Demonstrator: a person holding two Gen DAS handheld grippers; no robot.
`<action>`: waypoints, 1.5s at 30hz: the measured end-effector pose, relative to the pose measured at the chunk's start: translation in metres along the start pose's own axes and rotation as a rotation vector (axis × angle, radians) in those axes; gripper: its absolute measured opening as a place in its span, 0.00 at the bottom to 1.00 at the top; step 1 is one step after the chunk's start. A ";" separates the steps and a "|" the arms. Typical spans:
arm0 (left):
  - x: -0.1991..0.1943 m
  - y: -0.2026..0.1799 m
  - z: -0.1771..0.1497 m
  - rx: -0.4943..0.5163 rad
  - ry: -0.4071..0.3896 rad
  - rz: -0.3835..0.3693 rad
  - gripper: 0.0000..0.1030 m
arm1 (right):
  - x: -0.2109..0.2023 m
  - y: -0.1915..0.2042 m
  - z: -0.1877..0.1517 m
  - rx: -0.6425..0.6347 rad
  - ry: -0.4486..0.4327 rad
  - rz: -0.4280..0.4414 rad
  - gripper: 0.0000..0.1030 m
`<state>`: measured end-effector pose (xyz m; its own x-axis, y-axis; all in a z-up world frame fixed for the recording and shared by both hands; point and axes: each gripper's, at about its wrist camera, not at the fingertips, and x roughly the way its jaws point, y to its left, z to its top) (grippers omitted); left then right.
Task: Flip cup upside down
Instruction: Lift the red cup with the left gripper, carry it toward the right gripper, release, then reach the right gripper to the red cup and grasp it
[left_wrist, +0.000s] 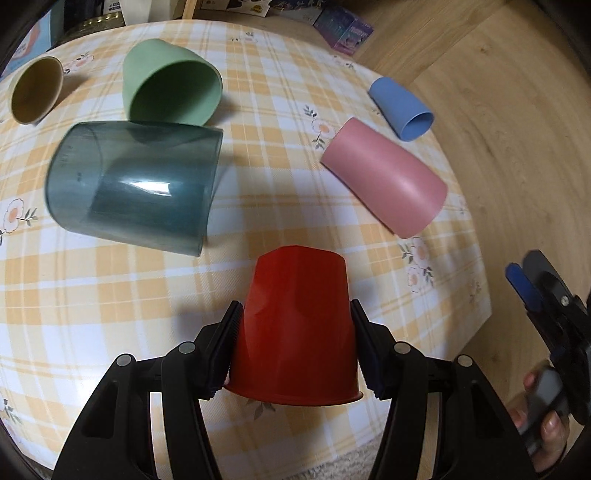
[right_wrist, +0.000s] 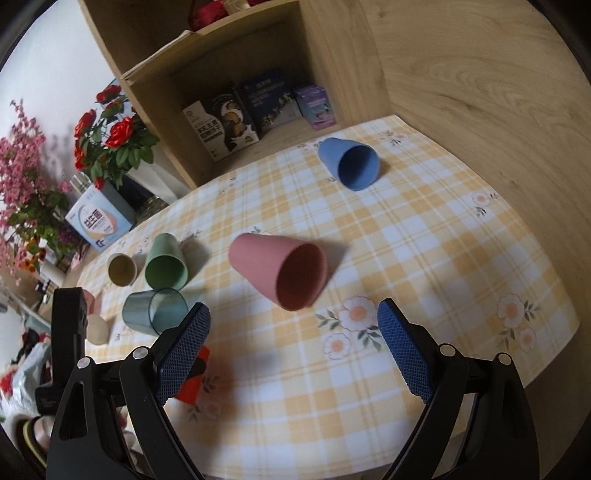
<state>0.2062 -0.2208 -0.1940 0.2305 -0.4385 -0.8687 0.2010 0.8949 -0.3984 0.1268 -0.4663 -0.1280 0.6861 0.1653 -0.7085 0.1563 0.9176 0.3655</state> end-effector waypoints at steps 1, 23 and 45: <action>0.004 0.000 0.000 -0.002 0.002 0.005 0.54 | 0.001 -0.002 -0.001 0.004 0.003 -0.001 0.86; -0.064 0.011 -0.008 0.138 -0.147 0.060 0.71 | -0.004 0.023 -0.014 0.033 0.055 0.026 0.86; -0.199 0.151 -0.059 0.027 -0.494 0.354 0.94 | 0.061 0.109 -0.023 -0.048 0.360 0.077 0.86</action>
<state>0.1346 0.0062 -0.0985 0.7007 -0.1074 -0.7053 0.0545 0.9938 -0.0972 0.1695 -0.3479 -0.1451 0.3993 0.3433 -0.8501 0.0743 0.9121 0.4032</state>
